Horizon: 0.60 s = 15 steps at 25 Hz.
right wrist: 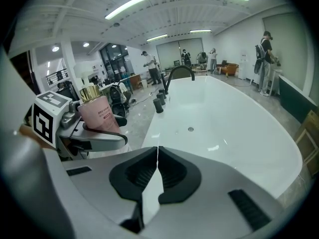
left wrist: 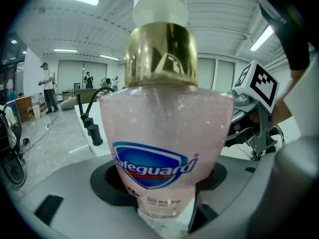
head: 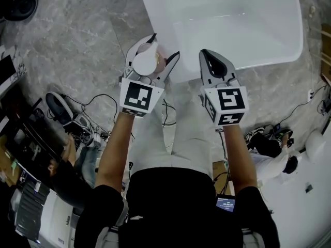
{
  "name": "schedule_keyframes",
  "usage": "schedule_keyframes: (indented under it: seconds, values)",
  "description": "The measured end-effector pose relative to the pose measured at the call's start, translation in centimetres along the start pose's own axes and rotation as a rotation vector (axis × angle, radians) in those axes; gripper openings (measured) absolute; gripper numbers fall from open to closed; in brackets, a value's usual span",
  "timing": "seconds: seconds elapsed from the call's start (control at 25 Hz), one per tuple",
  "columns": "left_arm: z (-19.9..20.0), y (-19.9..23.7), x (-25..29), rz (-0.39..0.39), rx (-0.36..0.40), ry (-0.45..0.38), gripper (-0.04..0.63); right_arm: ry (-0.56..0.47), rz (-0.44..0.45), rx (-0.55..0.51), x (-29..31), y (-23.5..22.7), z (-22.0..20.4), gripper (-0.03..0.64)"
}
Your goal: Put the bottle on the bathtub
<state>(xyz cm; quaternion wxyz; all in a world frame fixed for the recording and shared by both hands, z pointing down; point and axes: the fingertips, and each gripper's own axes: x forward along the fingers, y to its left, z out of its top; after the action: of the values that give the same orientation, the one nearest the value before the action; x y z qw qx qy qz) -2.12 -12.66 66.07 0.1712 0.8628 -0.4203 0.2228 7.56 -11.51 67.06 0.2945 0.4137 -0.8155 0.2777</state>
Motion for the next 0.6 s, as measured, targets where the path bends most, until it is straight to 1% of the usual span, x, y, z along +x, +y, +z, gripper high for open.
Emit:
schedule_keyframes:
  seconds: [0.08, 0.16, 0.28, 0.48, 0.6]
  values:
    - [-0.6, 0.0, 0.5, -0.002, -0.029, 0.004, 0.318, 0.014, 0.002, 0.003, 0.4, -0.2, -0.7, 0.025]
    - [-1.0, 0.2, 1.0, 0.002, -0.034, 0.007, 0.318, 0.022, 0.005, 0.004, 0.7, -0.2, -1.2, 0.025]
    - [-1.5, 0.8, 1.8, 0.008, -0.001, 0.0, 0.318, 0.031, 0.014, 0.002, 1.4, 0.0, -1.6, 0.025]
    - [-2.0, 1.6, 2.8, 0.026, 0.031, -0.018, 0.318, 0.044, 0.027, -0.012, 2.2, 0.3, -2.3, 0.025]
    - [-2.0, 1.5, 3.2, 0.032, 0.032, -0.016, 0.318, 0.046, 0.027, -0.013, 2.3, 0.2, -2.6, 0.025]
